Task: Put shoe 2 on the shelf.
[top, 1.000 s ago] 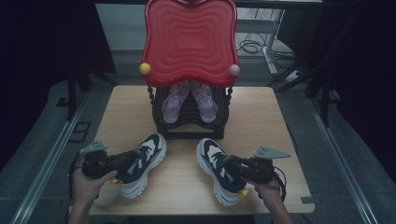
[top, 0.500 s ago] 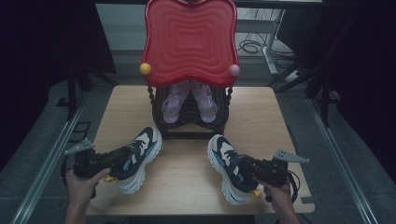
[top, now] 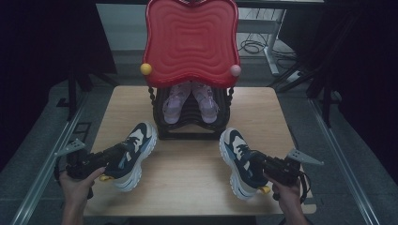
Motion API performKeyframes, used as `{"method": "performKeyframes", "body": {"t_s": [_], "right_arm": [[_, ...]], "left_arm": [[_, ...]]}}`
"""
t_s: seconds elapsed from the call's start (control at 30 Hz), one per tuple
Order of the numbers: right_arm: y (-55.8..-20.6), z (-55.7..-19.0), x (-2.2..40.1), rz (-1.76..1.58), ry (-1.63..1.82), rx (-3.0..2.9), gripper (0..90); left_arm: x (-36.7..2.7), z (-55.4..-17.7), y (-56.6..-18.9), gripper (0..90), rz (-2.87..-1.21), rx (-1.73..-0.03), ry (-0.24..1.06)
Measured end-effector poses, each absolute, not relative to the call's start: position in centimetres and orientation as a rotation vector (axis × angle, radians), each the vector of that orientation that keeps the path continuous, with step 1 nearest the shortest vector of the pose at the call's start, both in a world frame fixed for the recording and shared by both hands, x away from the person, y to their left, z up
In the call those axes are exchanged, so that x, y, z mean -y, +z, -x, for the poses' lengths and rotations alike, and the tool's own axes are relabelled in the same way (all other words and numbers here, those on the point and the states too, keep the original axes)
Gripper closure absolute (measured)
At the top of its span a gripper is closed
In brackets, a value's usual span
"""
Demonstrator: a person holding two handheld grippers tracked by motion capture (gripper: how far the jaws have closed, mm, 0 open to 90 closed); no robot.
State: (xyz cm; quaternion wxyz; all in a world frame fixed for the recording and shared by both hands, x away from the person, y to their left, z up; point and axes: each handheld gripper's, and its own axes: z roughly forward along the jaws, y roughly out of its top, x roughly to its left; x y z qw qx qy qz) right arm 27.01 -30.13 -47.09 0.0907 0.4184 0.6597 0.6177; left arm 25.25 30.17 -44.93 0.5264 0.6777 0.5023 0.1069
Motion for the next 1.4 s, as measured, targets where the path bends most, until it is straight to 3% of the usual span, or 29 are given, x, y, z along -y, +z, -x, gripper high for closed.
{"method": "performKeyframes", "body": {"t_s": [0.87, 1.4], "right_arm": [[-45.0, -28.2, 32.4, -1.243, 1.894, -1.793, 71.7], [-42.5, -30.0, 33.7, -1.247, 1.891, -1.669, 71.8]], "left_arm": [[-33.0, -25.0, -42.7, 72.5, -1.496, -1.209, 0.351], [-32.6, -27.9, -40.7, 72.4, -1.448, -1.187, 0.384]]}}
